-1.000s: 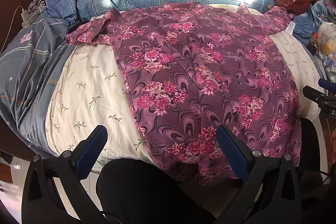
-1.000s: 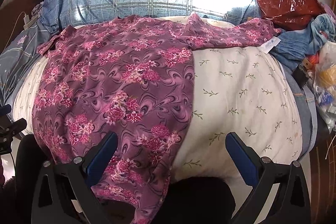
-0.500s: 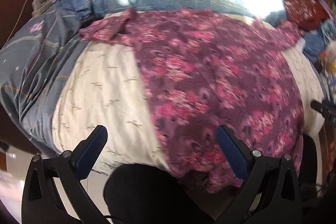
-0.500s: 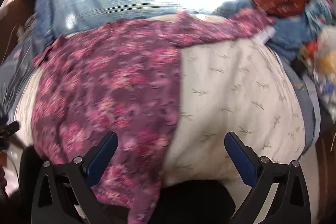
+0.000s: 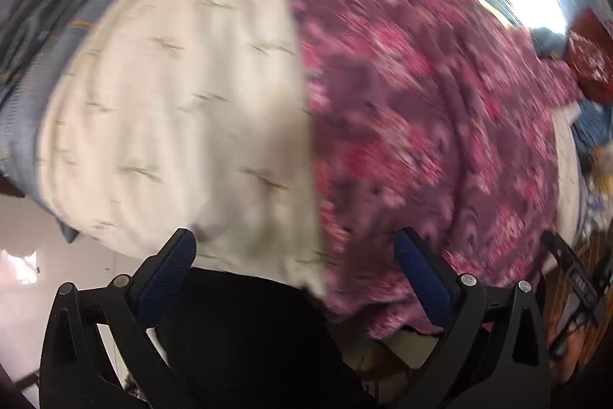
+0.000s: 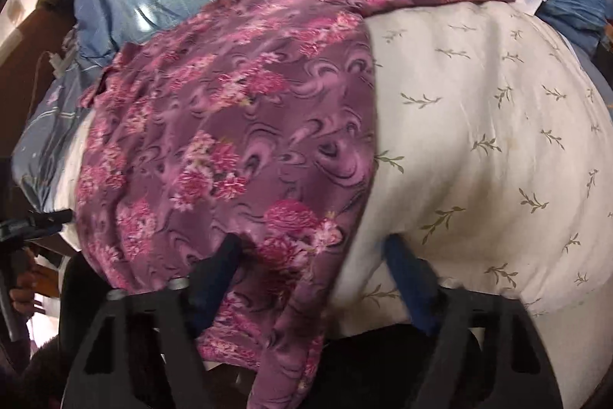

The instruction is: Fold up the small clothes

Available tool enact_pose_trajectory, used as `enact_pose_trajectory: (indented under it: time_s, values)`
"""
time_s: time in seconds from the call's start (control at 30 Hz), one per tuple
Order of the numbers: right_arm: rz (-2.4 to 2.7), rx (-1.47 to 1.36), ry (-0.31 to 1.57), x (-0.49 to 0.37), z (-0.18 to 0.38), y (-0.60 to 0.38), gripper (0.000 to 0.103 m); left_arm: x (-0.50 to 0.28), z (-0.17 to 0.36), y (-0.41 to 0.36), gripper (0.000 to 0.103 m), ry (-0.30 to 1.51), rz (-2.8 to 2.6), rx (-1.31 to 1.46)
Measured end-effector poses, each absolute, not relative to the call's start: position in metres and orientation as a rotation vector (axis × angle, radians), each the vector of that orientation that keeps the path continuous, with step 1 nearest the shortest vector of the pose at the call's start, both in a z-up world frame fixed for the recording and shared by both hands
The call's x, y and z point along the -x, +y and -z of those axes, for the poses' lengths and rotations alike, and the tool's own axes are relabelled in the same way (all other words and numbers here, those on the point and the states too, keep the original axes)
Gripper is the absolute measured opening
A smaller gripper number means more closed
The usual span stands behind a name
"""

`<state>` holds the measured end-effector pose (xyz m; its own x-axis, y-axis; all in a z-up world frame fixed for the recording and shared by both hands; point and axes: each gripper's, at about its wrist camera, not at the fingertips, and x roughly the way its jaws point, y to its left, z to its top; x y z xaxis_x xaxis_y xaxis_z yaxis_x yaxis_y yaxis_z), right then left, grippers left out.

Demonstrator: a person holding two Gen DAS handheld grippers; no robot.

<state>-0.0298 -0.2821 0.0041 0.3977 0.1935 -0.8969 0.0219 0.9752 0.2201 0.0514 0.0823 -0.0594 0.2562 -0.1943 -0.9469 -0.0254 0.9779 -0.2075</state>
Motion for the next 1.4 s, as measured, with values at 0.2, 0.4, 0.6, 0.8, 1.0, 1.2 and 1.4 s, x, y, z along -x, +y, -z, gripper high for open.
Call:
enact_pose_trajectory:
  time_s: [0.2, 0.4, 0.6, 0.8, 1.0, 1.2, 1.4]
  values:
    - [-0.106, -0.25, 1.152, 0.036, -0.003, -0.297, 0.029, -0.046, 0.07, 0.046, 0.096, 1.31, 0.129, 0.139]
    - [-0.111, -0.362, 1.177, 0.037, 0.001, -0.309, 0.023, -0.039, 0.052, 0.064, 0.054, 1.267, 0.136, 0.252]
    - [-0.107, -0.367, 1.197, 0.04, 0.003, -0.305, 0.041, -0.035, 0.058, 0.061, 0.071, 1.264, 0.187, 0.263]
    - [-0.152, -0.255, 1.159, 0.042, -0.003, -0.295, 0.004, -0.05, 0.059, 0.061, 0.003, 1.235, 0.134, 0.287]
    - [-0.119, -0.329, 0.994, 0.047, -0.045, -0.337, 0.004, -0.053, 0.054, 0.085, 0.003, 1.24, 0.181, 0.448]
    - [-0.088, -0.465, 1.069, 0.04, -0.01, -0.362, 0.005, -0.04, 0.063, 0.076, 0.033, 1.267, 0.25, 0.393]
    - [-0.125, -0.45, 1.117, 0.036, 0.002, -0.355, 0.004, -0.042, 0.055, 0.065, 0.005, 1.243, 0.292, 0.395]
